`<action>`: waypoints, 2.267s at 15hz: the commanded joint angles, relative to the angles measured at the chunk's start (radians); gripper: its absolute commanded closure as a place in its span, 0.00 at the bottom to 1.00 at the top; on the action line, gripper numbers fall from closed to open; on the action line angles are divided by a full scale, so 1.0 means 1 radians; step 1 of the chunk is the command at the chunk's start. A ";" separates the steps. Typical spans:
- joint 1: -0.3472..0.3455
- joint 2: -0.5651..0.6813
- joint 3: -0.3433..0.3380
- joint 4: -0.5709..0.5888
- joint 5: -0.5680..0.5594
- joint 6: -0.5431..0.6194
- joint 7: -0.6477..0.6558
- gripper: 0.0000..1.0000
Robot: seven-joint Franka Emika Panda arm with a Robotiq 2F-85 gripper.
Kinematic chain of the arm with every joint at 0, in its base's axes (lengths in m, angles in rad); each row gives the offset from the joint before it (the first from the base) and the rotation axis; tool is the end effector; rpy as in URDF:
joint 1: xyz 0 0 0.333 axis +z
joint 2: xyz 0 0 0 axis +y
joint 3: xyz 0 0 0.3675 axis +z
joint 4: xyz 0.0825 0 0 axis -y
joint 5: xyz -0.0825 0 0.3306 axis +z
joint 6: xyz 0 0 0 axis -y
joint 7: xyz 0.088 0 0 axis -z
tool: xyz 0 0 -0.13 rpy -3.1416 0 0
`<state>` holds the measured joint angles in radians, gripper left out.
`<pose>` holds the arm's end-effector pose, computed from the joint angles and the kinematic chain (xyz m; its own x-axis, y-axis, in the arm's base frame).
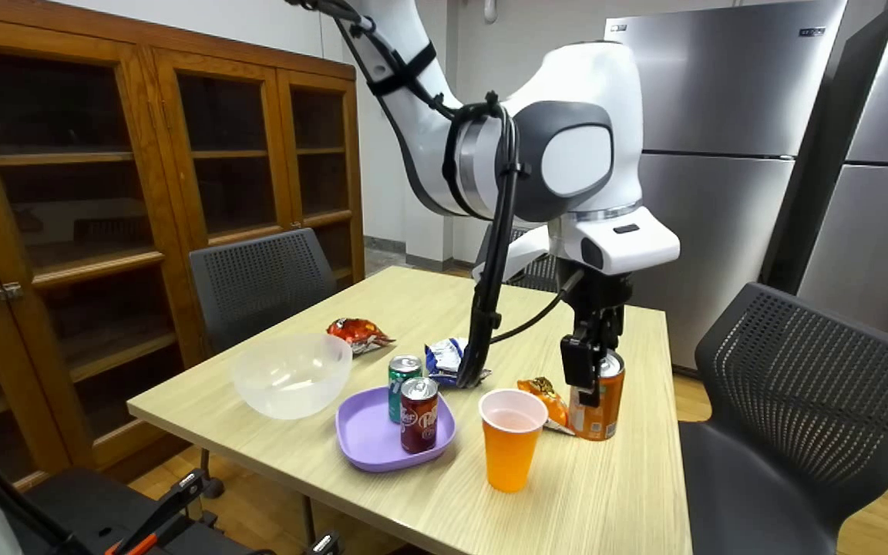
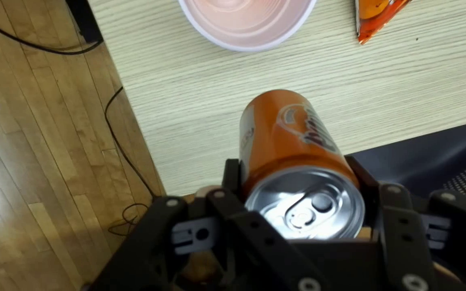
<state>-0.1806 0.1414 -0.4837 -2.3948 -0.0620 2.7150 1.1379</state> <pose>0.3959 -0.3034 0.3559 -0.1746 -0.9696 0.1711 -0.9797 0.1538 -0.1285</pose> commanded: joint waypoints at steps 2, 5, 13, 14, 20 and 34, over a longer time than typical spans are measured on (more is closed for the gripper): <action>-0.023 -0.222 0.041 -0.122 -0.173 -0.019 -0.010 0.62; -0.049 -0.316 0.112 -0.177 -0.204 -0.047 -0.043 0.62; -0.039 -0.492 0.291 -0.313 -0.112 -0.143 -0.189 0.62; -0.037 -0.508 0.309 -0.327 -0.102 -0.156 -0.206 0.62; -0.010 -0.572 0.395 -0.399 -0.029 -0.212 -0.301 0.62; 0.062 -0.419 0.538 -0.377 0.012 -0.199 -0.294 0.62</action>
<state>-0.1158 -0.3098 0.0278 -2.7769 -0.0527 2.5015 0.8356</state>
